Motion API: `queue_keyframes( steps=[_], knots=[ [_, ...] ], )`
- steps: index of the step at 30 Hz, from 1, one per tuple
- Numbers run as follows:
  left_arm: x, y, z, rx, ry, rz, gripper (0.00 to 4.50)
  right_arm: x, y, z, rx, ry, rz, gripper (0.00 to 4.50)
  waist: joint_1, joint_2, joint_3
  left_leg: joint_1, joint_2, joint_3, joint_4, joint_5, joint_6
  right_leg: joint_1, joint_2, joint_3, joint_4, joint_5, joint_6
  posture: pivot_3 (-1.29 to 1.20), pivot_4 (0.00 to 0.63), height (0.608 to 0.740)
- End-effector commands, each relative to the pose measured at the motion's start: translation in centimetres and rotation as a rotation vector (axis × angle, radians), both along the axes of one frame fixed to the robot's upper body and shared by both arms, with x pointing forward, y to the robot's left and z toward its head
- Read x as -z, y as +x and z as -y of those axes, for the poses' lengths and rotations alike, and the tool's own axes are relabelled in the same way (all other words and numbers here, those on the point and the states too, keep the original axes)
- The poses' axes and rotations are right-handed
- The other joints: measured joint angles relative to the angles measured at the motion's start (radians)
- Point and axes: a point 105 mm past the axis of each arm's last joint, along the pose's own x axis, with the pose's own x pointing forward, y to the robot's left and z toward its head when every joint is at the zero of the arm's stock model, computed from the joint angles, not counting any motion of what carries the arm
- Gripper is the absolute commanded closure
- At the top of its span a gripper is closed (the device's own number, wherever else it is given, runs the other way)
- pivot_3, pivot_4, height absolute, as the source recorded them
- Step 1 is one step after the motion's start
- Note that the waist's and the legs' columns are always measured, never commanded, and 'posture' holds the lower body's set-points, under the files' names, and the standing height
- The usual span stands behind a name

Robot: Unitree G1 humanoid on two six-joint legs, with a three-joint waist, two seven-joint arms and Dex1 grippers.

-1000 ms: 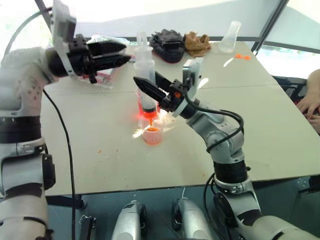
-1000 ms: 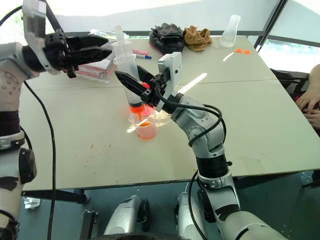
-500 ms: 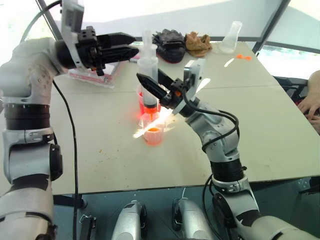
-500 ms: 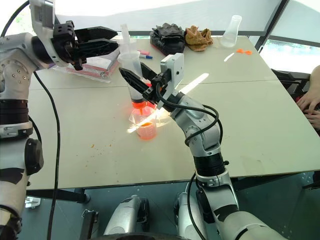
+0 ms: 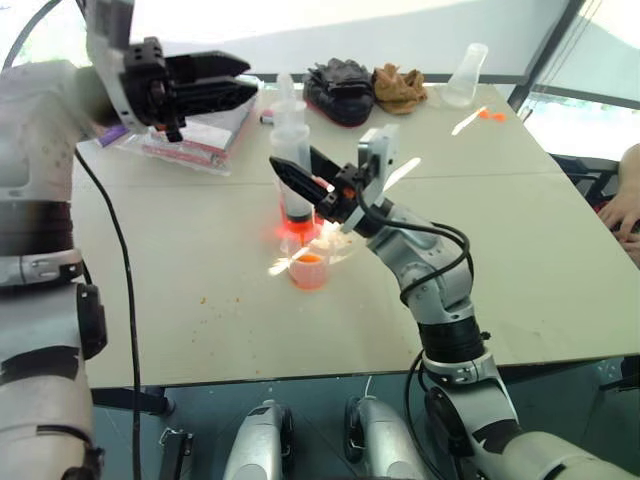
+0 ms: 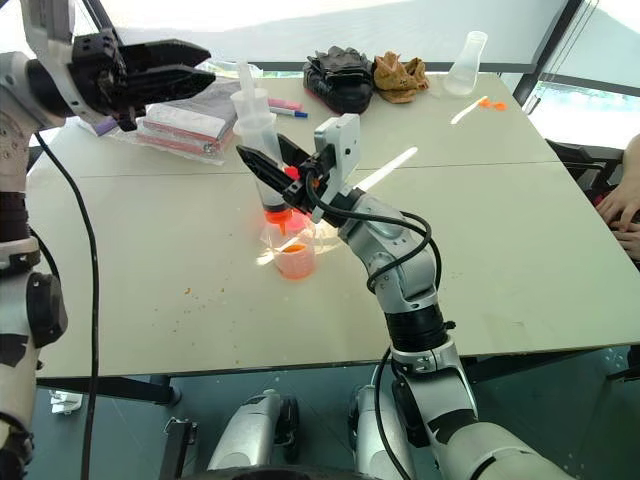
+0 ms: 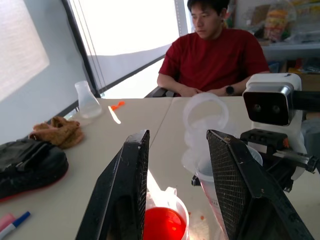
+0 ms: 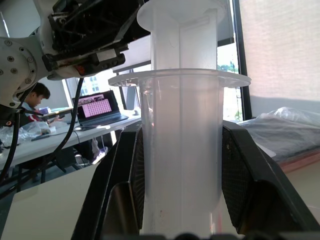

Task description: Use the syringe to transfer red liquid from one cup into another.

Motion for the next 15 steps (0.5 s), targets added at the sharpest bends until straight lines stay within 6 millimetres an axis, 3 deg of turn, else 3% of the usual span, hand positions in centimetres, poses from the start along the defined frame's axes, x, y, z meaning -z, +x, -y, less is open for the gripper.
queue_keyframes(
  steps=[1,8,15],
  knots=[
    [-0.8,0.0,1.1,0.025,0.002,0.075,2.6,-1.2,-0.7,-0.5,-0.022,0.012,0.06,3.04,0.0,0.0,0.0,0.0,0.0,0.0,0.0,0.0,0.0,0.0,0.0,0.0,0.0,0.0,0.0,0.0,0.15,0.74],
    [1.1,0.9,2.4,0.05,0.076,0.076,2.6,-1.1,-0.7,-0.5,-0.016,0.013,0.062,3.04,-0.004,0.0,0.0,0.0,0.0,0.0,0.0,0.0,0.0,0.0,0.001,0.0,0.0,0.0,0.0,0.0,0.15,0.74],
    [1.3,1.6,2.7,0.045,0.053,0.079,2.6,-1.0,-0.8,-0.6,-0.015,-0.001,0.073,3.04,-0.001,0.0,0.0,0.0,0.0,0.0,0.0,0.0,0.0,0.0,0.001,0.0,0.0,0.0,0.0,0.0,0.15,0.74]
  ],
)
